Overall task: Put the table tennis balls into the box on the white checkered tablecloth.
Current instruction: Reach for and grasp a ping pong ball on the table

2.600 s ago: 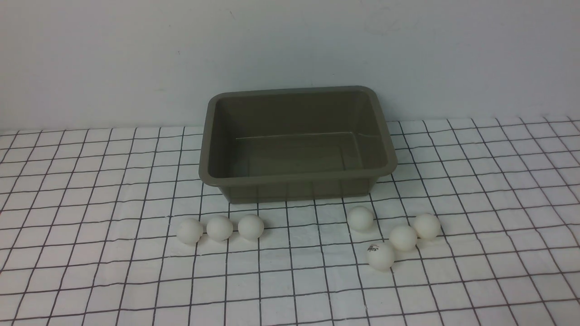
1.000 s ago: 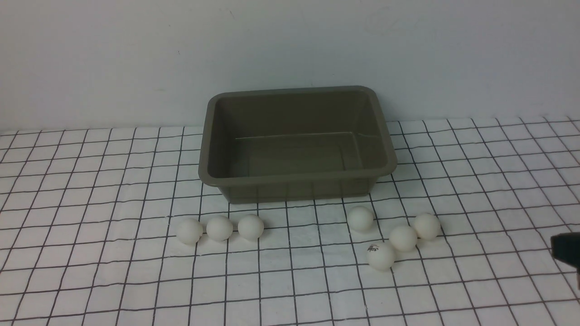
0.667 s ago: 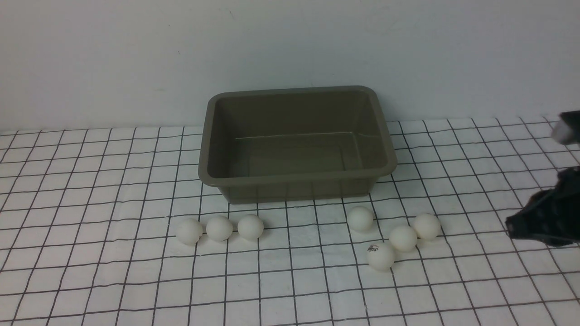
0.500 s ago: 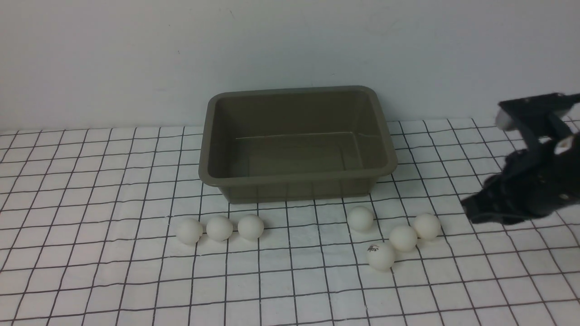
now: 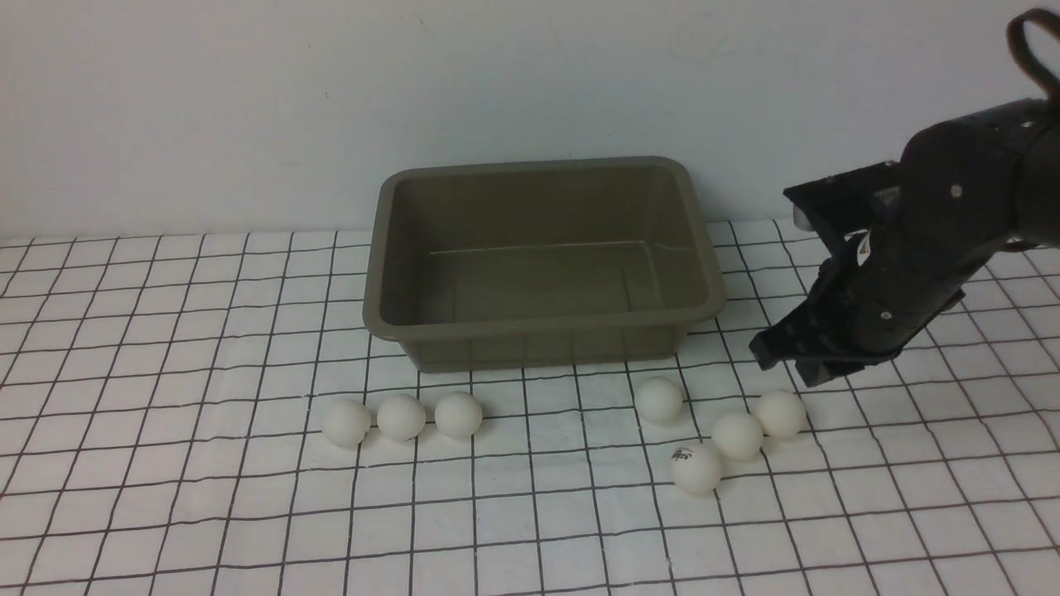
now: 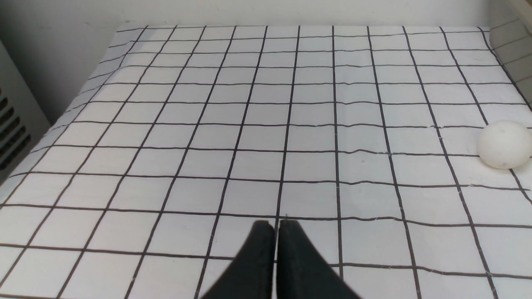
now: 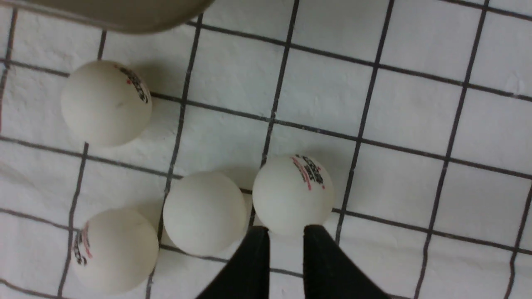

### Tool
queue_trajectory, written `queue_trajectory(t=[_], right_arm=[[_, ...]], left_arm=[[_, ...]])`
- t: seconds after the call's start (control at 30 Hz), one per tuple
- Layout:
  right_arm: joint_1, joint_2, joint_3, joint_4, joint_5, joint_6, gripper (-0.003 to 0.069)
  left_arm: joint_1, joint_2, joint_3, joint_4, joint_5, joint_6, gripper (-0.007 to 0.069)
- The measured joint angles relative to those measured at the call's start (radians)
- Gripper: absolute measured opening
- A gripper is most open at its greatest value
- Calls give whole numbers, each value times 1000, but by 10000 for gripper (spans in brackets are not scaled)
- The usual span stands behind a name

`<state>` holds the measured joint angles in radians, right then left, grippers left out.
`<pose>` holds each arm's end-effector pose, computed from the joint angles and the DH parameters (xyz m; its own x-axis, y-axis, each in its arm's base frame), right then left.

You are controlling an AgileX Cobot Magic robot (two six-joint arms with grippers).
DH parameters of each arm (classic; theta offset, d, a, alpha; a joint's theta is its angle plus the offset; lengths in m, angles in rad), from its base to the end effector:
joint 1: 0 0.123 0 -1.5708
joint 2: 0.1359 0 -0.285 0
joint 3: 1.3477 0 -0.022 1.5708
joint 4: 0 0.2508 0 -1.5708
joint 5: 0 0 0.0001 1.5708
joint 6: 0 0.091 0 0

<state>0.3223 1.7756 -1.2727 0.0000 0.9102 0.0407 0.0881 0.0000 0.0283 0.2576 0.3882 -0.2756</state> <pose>0.3372 0.1126 0.2222 -0.9323 -0.2685 -0.2423 -0.2790 0.9602 0.0099 0.0517 0.0134 0.1700 -0.3044 -0.0633 -0.9504 -0.1900 0.9818 -0.0045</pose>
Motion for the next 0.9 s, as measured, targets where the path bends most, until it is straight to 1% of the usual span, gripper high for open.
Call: queue_trajectory(t=[0.1, 0.2, 0.3, 0.33, 0.53, 0.9], right_arm=[[0, 33, -7, 0, -27, 69, 228], [0, 71, -8, -6, -43, 129, 363], [0, 96, -8, -12, -55, 163, 448], [0, 100, -8, -15, -61, 170, 466], [0, 107, -10, -27, -98, 199, 497], [0, 107, -13, -83, -114, 246, 501]], left_arm=[[0, 0, 0, 0, 0, 0, -5], [0, 0, 0, 0, 0, 0, -5], [0, 0, 0, 0, 0, 0, -5], [0, 0, 0, 0, 0, 0, -5], [0, 0, 0, 0, 0, 0, -5], [0, 0, 0, 0, 0, 0, -5]])
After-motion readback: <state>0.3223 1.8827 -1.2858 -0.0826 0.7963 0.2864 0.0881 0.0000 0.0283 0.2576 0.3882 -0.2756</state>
